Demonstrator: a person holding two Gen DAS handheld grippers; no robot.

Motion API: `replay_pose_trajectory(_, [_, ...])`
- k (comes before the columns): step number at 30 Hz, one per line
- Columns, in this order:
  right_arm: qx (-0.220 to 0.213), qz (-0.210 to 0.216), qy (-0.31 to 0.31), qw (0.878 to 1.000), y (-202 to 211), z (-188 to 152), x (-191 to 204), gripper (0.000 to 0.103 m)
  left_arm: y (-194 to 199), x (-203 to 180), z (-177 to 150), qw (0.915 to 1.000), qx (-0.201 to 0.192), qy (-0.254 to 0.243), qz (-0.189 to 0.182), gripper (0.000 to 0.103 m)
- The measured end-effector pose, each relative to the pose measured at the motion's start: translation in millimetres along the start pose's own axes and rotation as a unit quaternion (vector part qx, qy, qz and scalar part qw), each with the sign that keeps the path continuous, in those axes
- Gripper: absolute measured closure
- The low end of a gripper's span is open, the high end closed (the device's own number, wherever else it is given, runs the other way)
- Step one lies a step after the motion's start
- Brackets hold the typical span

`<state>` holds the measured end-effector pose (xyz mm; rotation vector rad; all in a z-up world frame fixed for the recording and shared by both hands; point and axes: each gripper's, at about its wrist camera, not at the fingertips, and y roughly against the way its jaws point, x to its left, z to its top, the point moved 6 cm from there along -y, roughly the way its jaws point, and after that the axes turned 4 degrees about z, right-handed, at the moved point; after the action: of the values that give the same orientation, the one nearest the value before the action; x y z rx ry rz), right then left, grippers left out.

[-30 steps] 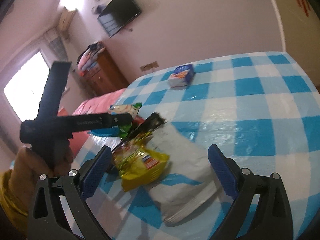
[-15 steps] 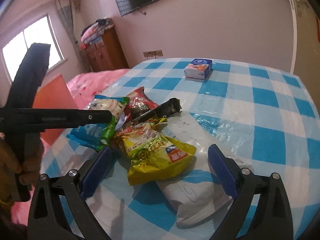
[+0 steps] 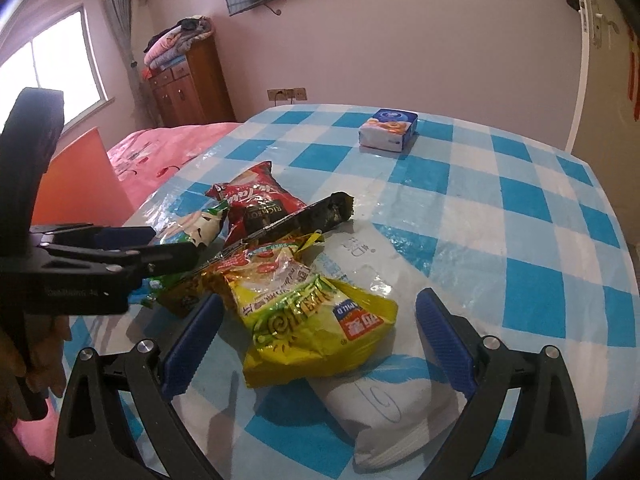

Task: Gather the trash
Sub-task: 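Grasp the yellow chip bag with the right gripper while the left holds the blue bag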

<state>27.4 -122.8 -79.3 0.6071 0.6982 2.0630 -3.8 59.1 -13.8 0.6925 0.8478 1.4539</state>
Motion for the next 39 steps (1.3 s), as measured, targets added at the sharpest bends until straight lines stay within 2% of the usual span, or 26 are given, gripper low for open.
replay_pose_trajectory(7, [0.011,-0.01,0.014,1.0,-4,-1,4,0.006,-7,3,3,0.9999,0.0,0.01,0.003,0.025])
replay_pose_trajectory(11, [0.011,-0.018,0.017,1.0,-4,-2,5,0.007,-8,6,0,0.9995,0.002,0.025,-0.02,0.035])
replay_pose_trajectory(12, [0.01,-0.02,0.018,1.0,-4,-2,5,0.009,-8,6,0,0.9995,0.0,0.024,-0.021,0.037])
replay_pose_trajectory(13, [0.008,-0.025,0.017,1.0,-3,-1,4,0.015,-7,6,-1,0.9995,0.0,0.025,-0.021,0.04])
replay_pose_trajectory(17, [0.004,-0.034,0.016,0.999,-2,-1,3,0.02,-7,12,-5,0.9986,0.001,0.04,-0.035,0.049])
replay_pose_trajectory(19, [0.004,-0.039,0.022,0.999,-2,-1,5,0.026,-5,14,-7,0.9983,-0.001,0.043,-0.04,0.051])
replay_pose_trajectory(23, [0.009,-0.057,0.048,0.997,-4,-2,12,0.029,-1,19,-11,0.9977,-0.005,0.049,-0.048,0.054])
replay_pose_trajectory(27, [0.009,-0.066,0.059,0.996,-4,-2,16,0.034,4,27,-15,0.9965,-0.008,0.058,-0.059,0.056])
replay_pose_trajectory(34, [0.002,-0.065,0.042,0.997,4,-7,15,0.046,18,35,-25,0.9956,-0.018,0.057,-0.072,0.056])
replay_pose_trajectory(39, [-0.002,-0.077,0.041,0.996,10,-13,21,0.051,31,37,-29,0.9949,-0.031,0.051,-0.081,0.056])
